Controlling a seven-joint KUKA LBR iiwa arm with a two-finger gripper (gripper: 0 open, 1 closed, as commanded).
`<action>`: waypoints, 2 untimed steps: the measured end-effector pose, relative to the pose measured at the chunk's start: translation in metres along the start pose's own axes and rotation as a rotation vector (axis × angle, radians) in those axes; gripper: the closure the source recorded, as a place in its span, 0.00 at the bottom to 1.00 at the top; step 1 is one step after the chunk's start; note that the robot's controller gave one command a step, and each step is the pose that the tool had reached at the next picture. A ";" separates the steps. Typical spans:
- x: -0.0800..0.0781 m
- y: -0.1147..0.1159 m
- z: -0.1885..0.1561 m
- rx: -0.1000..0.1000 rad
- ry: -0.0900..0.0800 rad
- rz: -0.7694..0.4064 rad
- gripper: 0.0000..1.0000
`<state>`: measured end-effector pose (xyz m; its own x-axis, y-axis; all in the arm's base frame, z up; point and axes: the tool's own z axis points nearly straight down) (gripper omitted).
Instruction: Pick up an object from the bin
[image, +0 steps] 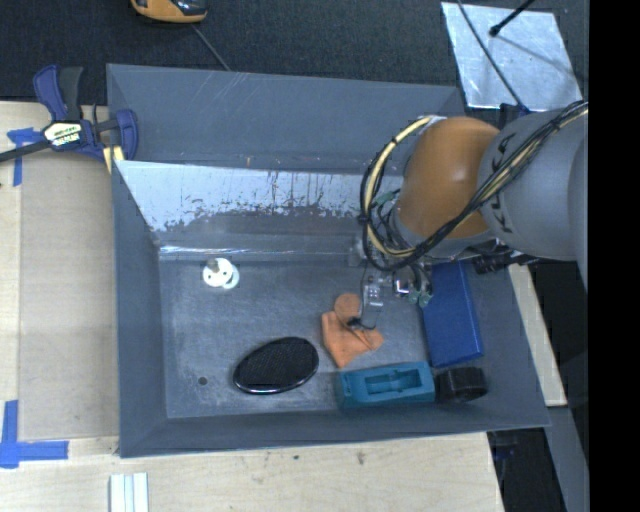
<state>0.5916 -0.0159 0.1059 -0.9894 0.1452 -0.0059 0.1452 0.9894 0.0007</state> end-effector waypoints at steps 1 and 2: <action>0.024 0.009 0.022 0.001 0.003 0.157 0.00; 0.008 -0.021 0.034 0.001 -0.001 0.248 1.00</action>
Offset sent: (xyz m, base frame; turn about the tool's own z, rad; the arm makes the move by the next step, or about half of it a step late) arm -0.0121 -0.0182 -0.0359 0.2486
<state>0.5813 -0.0351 0.0717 -0.9234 0.3839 -0.0063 0.3839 0.9234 0.0013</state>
